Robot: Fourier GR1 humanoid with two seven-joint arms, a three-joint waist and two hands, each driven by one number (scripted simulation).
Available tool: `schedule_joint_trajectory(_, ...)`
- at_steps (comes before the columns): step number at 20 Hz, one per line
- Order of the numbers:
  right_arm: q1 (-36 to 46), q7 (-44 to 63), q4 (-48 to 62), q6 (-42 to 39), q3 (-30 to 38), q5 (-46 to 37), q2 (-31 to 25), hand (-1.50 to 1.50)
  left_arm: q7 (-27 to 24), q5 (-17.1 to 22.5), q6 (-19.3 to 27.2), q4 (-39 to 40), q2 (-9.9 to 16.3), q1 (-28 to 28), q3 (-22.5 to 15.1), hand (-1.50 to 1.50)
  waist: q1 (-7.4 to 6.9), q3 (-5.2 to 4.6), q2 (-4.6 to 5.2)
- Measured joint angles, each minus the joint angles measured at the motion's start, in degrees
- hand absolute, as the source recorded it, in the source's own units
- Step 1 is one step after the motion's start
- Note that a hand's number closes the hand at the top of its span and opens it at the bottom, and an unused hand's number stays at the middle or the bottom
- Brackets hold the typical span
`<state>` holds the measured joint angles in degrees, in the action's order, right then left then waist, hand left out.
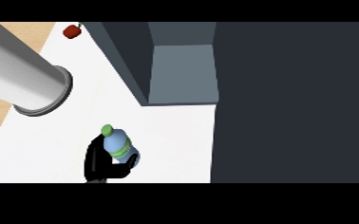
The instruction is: Pick up the bottled water, place it into the cabinet and close the cabinet
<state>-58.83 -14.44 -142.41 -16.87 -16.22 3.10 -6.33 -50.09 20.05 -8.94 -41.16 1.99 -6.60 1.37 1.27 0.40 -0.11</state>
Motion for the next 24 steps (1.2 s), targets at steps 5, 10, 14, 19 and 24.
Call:
schedule_joint_trajectory(5,-1.2,-0.8,-0.1,-0.4,1.3,0.2,-0.6,-1.50,2.1,0.2,-1.5,0.9,-0.9,-3.9,-1.5,1.50,-0.17,-0.30,-0.01)
schedule_joint_trajectory(10,0.4,0.3,0.2,0.0,1.9,0.4,-0.3,-1.50,7.9,2.2,0.4,-4.8,-1.6,-4.6,-5.2,1.50,-0.68,-0.36,-0.05)
schedule_joint_trajectory(14,1.6,0.3,0.9,0.0,2.7,0.9,0.1,-1.50,12.8,5.2,5.6,-10.0,-1.8,-5.9,-10.2,1.50,-0.70,-0.37,-0.07)
schedule_joint_trajectory(19,1.2,0.2,0.7,-0.4,3.4,1.3,0.0,-1.50,17.7,5.1,14.2,-15.7,-1.9,-9.4,-14.8,1.50,-0.55,-0.37,-0.10)
schedule_joint_trajectory(24,1.7,0.3,0.7,-0.5,3.7,1.5,0.2,-1.50,21.3,4.9,23.0,-17.6,-2.0,-15.3,-19.4,1.50,-0.23,-0.39,-0.01)
